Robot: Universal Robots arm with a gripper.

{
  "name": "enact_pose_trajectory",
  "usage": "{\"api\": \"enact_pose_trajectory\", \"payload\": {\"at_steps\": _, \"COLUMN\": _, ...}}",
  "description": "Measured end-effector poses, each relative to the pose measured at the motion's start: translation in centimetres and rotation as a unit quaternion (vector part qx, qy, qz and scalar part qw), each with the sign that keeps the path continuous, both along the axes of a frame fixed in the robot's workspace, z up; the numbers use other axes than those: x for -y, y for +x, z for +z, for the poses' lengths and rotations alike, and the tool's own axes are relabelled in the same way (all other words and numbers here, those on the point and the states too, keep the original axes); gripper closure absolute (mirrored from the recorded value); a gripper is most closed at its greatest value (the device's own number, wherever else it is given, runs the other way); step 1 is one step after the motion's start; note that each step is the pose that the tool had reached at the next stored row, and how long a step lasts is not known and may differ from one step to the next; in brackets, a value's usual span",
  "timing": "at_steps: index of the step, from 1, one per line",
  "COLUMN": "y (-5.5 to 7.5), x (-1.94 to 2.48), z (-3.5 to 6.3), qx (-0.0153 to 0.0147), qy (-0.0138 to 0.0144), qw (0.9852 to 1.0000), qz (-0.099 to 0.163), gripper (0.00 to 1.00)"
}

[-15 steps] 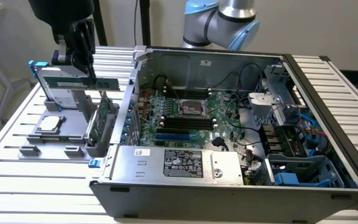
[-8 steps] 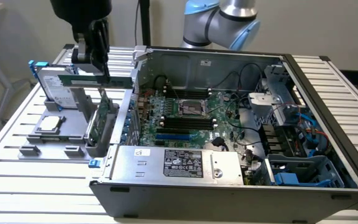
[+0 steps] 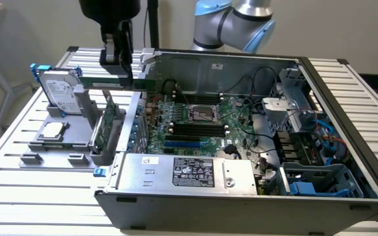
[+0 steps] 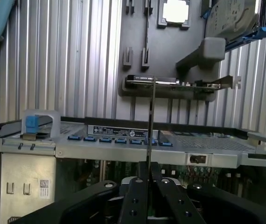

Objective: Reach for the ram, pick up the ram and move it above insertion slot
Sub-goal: 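Pick up the ram and move it above insertion slot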

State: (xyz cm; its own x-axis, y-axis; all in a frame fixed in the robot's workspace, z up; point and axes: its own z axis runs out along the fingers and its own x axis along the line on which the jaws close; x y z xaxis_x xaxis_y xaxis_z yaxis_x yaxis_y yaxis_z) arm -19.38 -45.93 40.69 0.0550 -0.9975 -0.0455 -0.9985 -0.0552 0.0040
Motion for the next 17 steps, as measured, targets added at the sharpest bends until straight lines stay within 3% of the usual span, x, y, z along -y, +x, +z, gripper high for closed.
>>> {"api": "enact_pose_trajectory", "payload": {"at_steps": 10, "y": 3.8, "x": -0.82, "z": 0.0, "qx": -0.0001, "qy": 0.0016, "qw": 1.0, "qz": 0.0, "gripper": 0.87}}
{"api": "enact_pose_trajectory", "payload": {"at_steps": 14, "y": 5.1, "x": -1.6, "z": -0.01, "qx": 0.0, "qy": 0.0016, "qw": 1.0, "qz": 0.0, "gripper": 0.87}}
{"api": "enact_pose_trajectory", "payload": {"at_steps": 17, "y": 5.7, "x": -2.49, "z": -0.03, "qx": 0.0, "qy": 0.0017, "qw": 1.0, "qz": 0.0, "gripper": 0.87}}
